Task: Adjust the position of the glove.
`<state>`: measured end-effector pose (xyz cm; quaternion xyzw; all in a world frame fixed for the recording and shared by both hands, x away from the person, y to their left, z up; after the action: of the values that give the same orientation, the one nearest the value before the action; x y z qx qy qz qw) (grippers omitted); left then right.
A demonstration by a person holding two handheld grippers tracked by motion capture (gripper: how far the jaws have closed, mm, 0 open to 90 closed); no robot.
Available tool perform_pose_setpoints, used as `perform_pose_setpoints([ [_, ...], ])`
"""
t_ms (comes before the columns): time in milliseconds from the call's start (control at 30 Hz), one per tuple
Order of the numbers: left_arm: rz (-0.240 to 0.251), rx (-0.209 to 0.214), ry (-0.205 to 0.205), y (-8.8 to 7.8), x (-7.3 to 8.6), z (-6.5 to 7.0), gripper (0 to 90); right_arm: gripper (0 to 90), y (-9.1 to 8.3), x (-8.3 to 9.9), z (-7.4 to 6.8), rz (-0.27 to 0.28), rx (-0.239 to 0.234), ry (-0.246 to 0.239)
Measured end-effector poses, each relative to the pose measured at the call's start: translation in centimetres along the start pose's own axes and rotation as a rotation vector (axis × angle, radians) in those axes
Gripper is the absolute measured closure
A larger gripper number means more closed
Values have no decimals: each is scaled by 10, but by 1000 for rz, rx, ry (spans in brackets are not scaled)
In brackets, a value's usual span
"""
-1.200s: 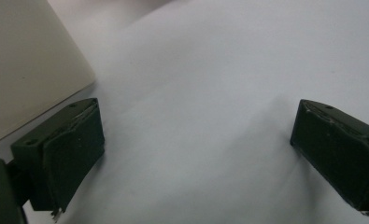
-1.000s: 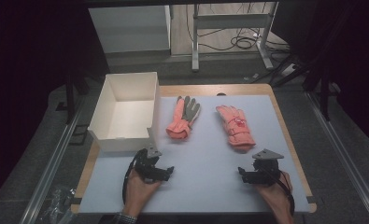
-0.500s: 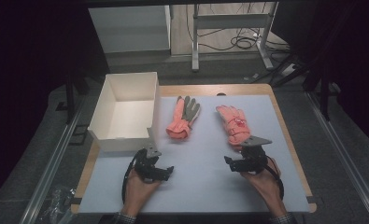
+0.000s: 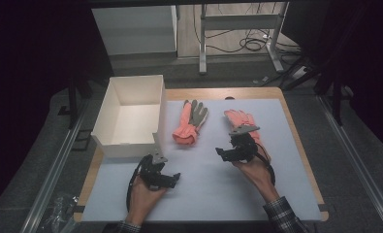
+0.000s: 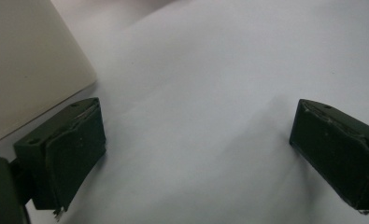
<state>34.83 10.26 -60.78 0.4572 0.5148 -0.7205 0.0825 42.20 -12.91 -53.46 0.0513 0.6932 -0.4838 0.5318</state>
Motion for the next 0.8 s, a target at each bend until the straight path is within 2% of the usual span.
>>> perform_pose_setpoints([
  [133, 0, 0, 0, 0, 0, 0, 34, 289, 15, -14, -1, 5, -32, 2],
  [300, 0, 1, 0, 0, 0, 0, 35, 370, 34, -30, 1, 16, -72, 30],
  [500, -4, 0, 4, 0, 0, 0, 34, 390, 58, -47, 6, 18, -50, 18],
  [633, -1, 0, 1, 0, 0, 0, 34, 394, 70, -59, 7, 25, -58, 31],
  [667, 0, 1, 0, 0, 0, 0, 34, 425, 80, -68, 8, 18, -71, 39],
  [733, 1, 1, 0, 0, 0, 0, 34, 437, 83, -71, 8, 18, -75, 40],
  [800, 1, 1, 0, 0, 0, 0, 34, 476, 93, -79, 7, 12, -78, 35],
])
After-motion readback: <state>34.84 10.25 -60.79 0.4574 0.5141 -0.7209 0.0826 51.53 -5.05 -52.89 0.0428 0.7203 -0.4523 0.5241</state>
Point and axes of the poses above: each handheld gripper's, and its own axes: y roughly forward along the jaws, x roughly out of its underside, z roughly to its right, the point moved 8 cm from there along y, roughly forward along the jaws, and after that the axes turned 4 degrees about z, right-handed, at the moved point
